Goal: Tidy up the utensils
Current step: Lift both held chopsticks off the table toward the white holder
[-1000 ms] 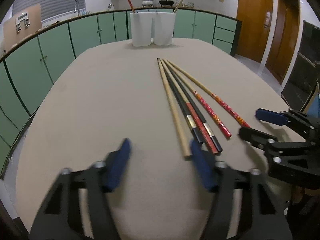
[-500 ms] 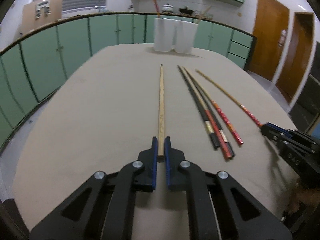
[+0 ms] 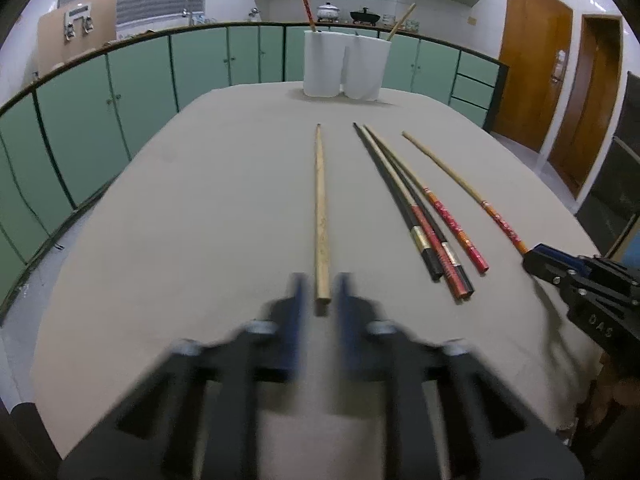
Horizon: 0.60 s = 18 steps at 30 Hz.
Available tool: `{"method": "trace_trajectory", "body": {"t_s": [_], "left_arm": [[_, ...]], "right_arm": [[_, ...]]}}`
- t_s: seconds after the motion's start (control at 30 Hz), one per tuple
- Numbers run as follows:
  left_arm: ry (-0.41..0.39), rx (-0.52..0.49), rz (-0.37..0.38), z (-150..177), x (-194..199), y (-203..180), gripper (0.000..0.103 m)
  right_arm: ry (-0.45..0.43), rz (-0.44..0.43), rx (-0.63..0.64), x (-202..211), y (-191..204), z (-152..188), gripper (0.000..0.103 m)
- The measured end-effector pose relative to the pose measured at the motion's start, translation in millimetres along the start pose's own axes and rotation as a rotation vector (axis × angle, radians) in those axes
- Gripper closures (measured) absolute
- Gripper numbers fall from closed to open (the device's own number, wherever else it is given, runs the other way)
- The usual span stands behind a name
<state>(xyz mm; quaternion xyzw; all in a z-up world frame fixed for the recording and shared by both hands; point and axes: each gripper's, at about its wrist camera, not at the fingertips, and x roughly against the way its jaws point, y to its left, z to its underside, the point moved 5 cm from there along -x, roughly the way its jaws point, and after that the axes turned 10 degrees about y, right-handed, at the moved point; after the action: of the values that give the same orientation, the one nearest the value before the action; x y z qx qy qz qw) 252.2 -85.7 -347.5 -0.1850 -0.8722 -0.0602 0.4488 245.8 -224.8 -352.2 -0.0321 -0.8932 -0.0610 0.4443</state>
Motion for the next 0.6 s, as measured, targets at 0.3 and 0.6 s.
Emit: {"method": "trace_trajectory", "body": {"t_s": [0.3, 0.6], "left_arm": [[-0.011, 0.053, 0.075, -11.3, 34.2, -2.9, 0.097], [-0.1, 0.043, 0.075, -51.5, 98.0, -2.2, 0.097]], "right_arm": [[0.001, -0.039, -0.022, 30.5, 1.1, -8.4, 0.097], [-0.111, -0.065, 0.009, 105.9, 3.4, -70.8, 0.097]]}}
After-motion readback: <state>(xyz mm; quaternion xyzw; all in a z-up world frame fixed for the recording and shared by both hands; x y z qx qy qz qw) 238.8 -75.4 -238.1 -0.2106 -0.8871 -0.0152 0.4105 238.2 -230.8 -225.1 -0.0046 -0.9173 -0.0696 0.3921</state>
